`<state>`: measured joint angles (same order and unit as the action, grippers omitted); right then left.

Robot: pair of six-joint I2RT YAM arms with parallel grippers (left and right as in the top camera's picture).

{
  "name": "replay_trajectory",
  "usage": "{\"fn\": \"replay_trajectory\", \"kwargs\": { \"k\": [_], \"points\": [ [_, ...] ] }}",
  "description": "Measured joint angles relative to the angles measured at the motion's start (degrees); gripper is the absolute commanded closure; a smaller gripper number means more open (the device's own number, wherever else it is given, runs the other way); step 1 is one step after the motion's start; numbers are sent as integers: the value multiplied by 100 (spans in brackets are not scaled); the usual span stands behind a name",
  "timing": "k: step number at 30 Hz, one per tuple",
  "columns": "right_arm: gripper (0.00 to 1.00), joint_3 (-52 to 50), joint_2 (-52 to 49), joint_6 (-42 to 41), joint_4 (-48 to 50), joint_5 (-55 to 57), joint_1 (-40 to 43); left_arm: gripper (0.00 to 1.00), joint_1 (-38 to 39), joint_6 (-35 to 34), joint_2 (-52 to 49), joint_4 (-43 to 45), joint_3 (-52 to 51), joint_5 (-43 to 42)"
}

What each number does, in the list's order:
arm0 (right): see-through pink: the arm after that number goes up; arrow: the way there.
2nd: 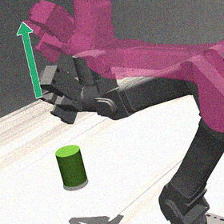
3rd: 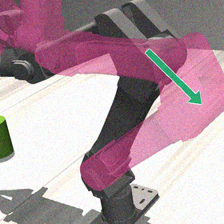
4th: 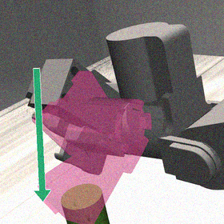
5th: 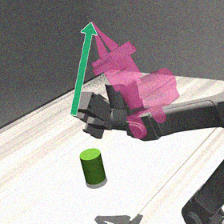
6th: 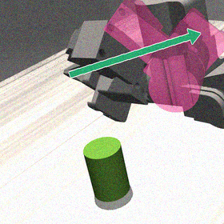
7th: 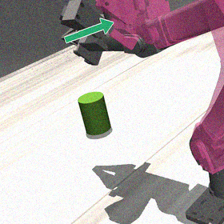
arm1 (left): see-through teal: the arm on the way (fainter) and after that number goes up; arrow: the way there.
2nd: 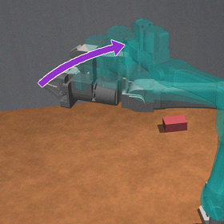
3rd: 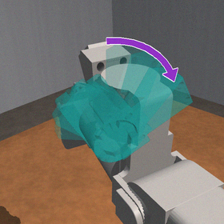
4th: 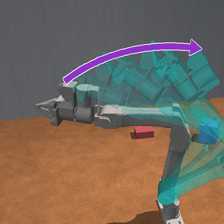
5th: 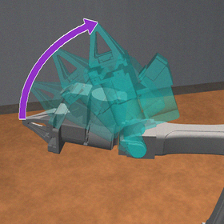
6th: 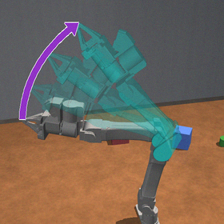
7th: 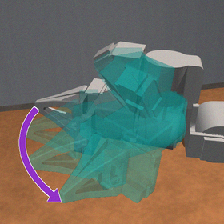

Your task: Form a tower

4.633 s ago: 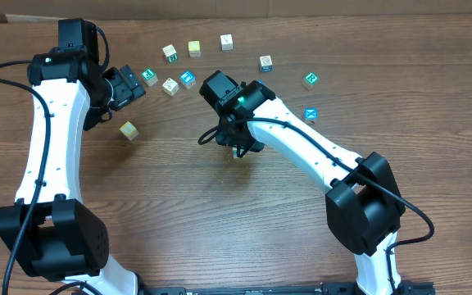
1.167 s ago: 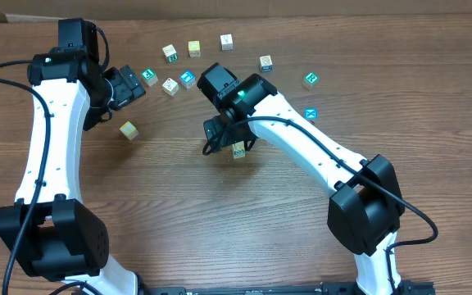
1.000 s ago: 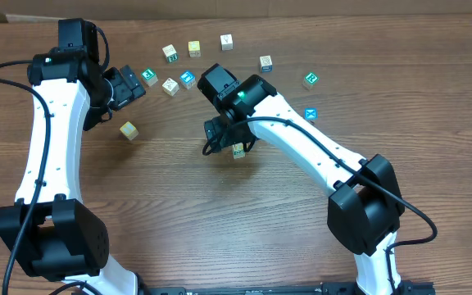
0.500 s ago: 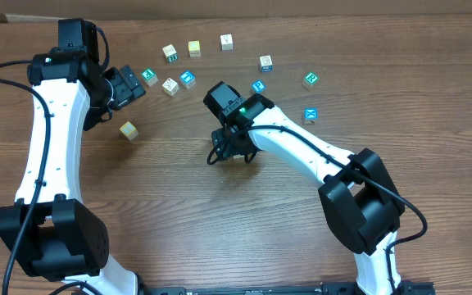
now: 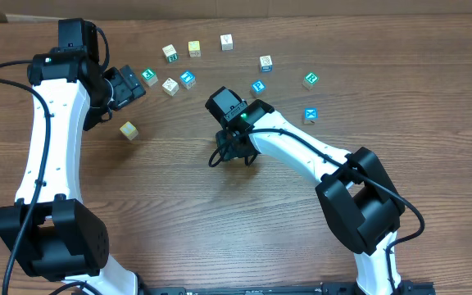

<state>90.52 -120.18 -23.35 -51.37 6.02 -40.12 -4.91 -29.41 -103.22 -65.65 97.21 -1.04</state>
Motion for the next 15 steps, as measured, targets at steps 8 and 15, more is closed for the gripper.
{"fn": "replay_trajectory", "kwargs": {
  "k": [8, 15],
  "points": [
    [36, 0, 0, -37, 127, 133, 0, 0, 0, 0, 0, 0, 0, 0],
    [38, 0, 0, -44, 127, 170, 0, 0, 0, 2, 0, 0, 0, 0]
  ]
}}
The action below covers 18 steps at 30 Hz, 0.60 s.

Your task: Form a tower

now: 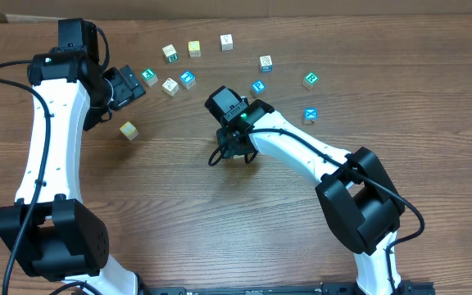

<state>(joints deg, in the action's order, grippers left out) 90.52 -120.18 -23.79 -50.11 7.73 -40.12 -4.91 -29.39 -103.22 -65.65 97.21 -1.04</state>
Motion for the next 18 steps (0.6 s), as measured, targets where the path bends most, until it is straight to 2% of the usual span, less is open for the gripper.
{"fn": "replay_trajectory", "kwargs": {
  "k": [11, 18],
  "points": [
    [44, 0, 0, 2, 0, 2, 0, 0, 0, 0, 0, 0, 0, 0],
    [44, 0, 0, 0, 2, 7, 0, 1, 0, -2, 0, 0, 0, 0]
  ]
}}
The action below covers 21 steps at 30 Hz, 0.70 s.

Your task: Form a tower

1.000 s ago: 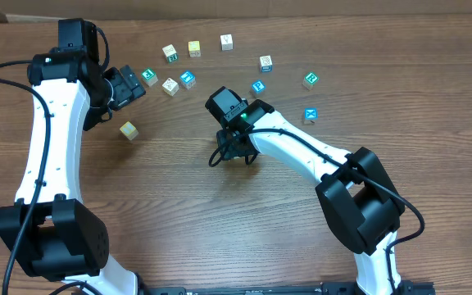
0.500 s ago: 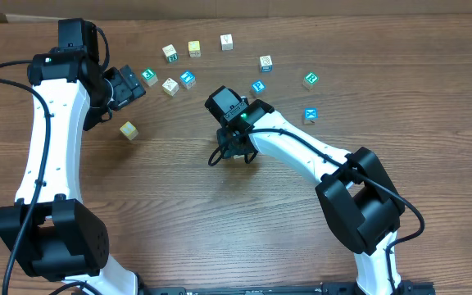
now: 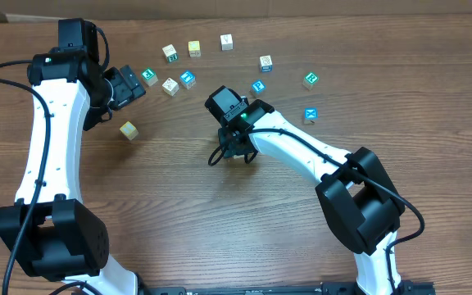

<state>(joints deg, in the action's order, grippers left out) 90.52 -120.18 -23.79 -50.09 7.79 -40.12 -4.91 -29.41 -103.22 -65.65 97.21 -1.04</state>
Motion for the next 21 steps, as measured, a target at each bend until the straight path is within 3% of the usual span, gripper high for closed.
{"fn": "replay_trajectory", "kwargs": {
  "k": [7, 21],
  "points": [
    [40, 0, 0, 0, -2, 0, 0, 0, 0, 2, 0, -2, 0, 0],
    [41, -2, -13, 0, -101, 11, 0, 0, 0, 0, 0, 0, 0, 0]
  ]
}}
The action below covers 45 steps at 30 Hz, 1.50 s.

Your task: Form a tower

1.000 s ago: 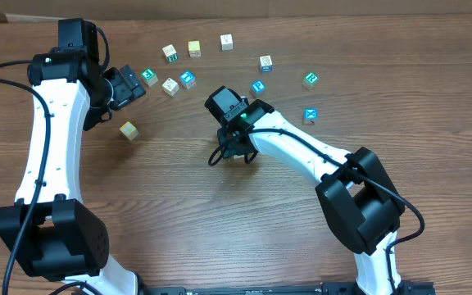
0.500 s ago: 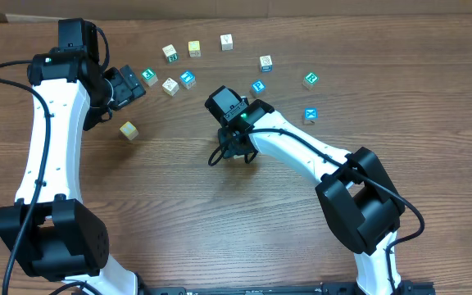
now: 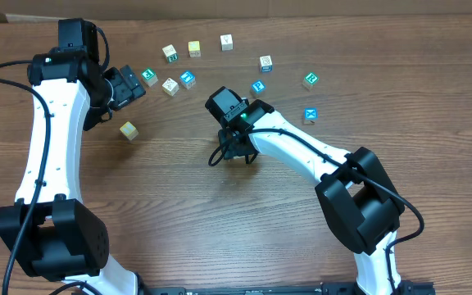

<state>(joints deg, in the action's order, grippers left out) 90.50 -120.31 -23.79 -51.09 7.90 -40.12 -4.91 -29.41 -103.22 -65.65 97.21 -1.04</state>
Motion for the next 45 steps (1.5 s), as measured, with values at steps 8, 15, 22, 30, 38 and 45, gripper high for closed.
{"fn": "replay_trajectory", "kwargs": {
  "k": [8, 15, 22, 30, 38, 45],
  "points": [
    [44, 0, -15, -2, -42, 0, 0, 0, 0, 0, 0, 0, 0, -2],
    [59, 0, -20, -11, 46, 2, 0, 1, 0, 2, 0, 0, 0, -2],
    [67, 0, -20, -17, -72, -2, 0, 0, 0, 0, 0, 0, 0, -2],
    [72, 0, -20, -15, -155, -2, 0, 0, 0, 0, 0, 0, 0, 0],
    [79, 2, -20, -17, -166, 4, 0, 0, 0, 0, 0, 0, 0, -2],
    [79, 2, -20, -186, -166, 9, 0, 0, 0, 0, 0, 0, 0, -2]
  ]
}}
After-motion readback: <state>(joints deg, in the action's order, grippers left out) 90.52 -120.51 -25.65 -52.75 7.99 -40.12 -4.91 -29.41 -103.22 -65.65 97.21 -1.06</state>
